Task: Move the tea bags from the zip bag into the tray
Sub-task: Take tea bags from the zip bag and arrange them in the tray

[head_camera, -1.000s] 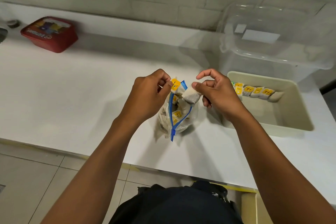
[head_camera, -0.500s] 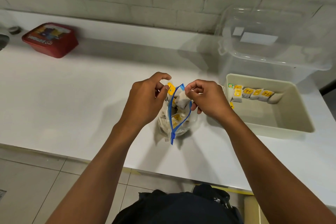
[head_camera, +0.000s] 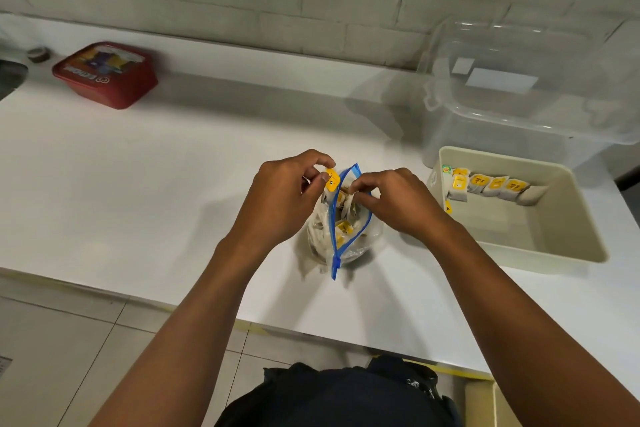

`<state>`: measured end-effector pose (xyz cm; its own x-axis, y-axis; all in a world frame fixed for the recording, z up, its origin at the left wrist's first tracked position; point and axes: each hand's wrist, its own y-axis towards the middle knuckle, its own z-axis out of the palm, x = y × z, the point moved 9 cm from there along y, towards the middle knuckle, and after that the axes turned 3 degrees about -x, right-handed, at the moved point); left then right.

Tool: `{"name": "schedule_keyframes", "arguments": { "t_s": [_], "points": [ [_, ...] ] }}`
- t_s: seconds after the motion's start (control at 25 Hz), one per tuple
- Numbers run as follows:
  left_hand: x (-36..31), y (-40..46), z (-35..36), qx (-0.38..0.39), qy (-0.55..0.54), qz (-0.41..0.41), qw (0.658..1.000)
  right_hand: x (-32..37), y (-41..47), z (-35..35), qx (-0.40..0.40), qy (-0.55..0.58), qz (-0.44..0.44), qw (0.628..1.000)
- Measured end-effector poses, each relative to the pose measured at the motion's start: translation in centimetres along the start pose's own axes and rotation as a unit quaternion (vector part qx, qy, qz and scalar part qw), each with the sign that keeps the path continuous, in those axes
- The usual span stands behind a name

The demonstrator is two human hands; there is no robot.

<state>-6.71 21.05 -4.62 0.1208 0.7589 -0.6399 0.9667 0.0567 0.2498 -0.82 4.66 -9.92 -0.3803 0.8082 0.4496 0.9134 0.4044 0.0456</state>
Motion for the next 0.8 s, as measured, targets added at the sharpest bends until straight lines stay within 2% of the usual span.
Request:
{"name": "schedule_keyframes", "arguments": {
  "t_s": [0.16, 0.44, 0.56, 0.68, 0.8],
  "points": [
    [-0.2, 0.2, 0.1, 0.003, -0.004, 0.004, 1.000, 0.0, 0.3, -0.5, -0.044, 0.015, -0.021, 0.999],
    [-0.8, 0.5, 0.6, 0.004, -0.012, 0.031, 0.999, 0.3, 0.3, -2.2, -0.069, 0.101, -0.021, 0.992],
    [-1.4, 0.8, 0.5, -0.012, -0.012, 0.038, 0.999, -0.6, 0.1, -3.1, -0.065, 0.194, -0.002, 0.979],
    [-2.3, 1.2, 0.4, -0.023, -0.039, 0.020, 0.999, -1.7, -0.3, -4.1, -0.036, 0.316, 0.022, 0.948],
    [-3.8, 1.9, 0.6, -0.030, -0.076, -0.001, 0.997, -2.7, -0.8, -6.3, -0.030, 0.378, 0.026, 0.925]
  ]
}}
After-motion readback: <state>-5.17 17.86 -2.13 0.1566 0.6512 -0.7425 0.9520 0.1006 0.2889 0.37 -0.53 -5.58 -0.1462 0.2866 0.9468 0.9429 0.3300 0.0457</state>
